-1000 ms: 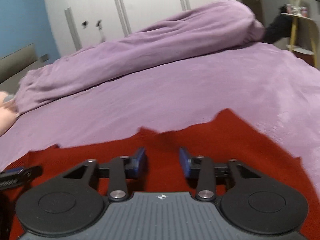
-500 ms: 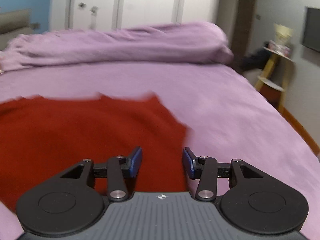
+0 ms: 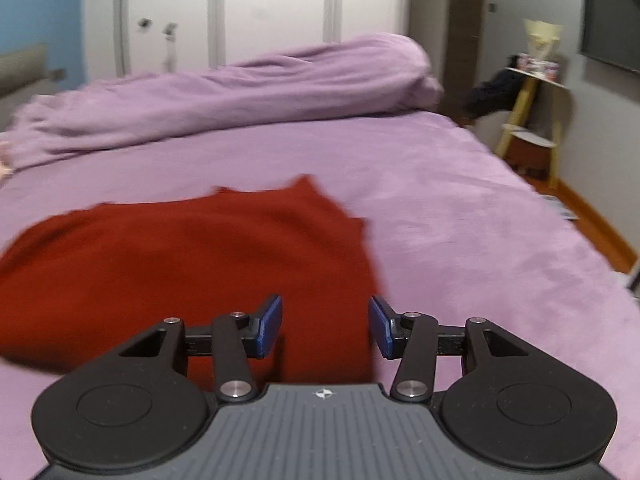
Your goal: Fold small clothes
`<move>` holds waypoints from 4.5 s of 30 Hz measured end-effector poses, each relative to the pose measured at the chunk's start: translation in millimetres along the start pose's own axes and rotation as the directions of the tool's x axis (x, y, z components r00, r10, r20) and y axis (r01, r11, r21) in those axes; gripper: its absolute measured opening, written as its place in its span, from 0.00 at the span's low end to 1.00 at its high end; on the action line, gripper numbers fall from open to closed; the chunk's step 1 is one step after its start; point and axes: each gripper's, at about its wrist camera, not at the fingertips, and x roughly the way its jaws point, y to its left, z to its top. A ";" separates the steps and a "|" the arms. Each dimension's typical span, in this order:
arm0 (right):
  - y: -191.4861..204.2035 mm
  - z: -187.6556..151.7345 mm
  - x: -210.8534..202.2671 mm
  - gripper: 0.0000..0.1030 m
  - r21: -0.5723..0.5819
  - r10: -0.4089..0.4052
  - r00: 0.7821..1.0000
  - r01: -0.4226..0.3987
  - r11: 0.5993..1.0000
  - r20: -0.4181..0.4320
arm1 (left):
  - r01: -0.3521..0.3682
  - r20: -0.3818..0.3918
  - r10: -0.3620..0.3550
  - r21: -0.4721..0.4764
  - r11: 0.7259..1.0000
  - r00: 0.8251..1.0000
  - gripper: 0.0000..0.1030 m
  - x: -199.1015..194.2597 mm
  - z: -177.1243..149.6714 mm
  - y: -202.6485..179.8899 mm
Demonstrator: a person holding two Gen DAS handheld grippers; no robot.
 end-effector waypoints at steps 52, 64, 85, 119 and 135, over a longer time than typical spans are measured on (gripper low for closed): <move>143.3 -16.7 30.0 0.25 -0.202 0.228 0.968 -0.245 0.948 -0.103 | 0.547 0.121 -0.628 -0.633 0.548 0.769 0.16 60.0 4.4 54.8; 54.1 -0.8 -6.3 0.29 0.073 0.154 0.986 -0.158 0.985 0.065 | 0.626 0.109 -0.627 -0.308 0.717 0.771 0.15 -10.5 61.7 -62.2; 17.6 -4.8 7.6 0.45 0.190 0.198 0.980 -0.194 0.962 -0.002 | 0.474 0.120 -0.463 -0.090 0.876 0.878 0.51 -49.9 34.8 -93.4; 12.0 25.4 108.0 0.67 0.544 0.549 0.835 -0.438 0.716 -0.050 | 0.442 -0.045 -0.454 -0.165 0.882 0.890 0.55 14.3 9.9 -108.0; 99.9 63.5 99.4 0.19 0.043 0.402 0.906 -0.400 0.916 -0.130 | 0.473 -0.030 -0.475 -0.063 0.879 0.879 0.58 -33.7 -17.9 -98.2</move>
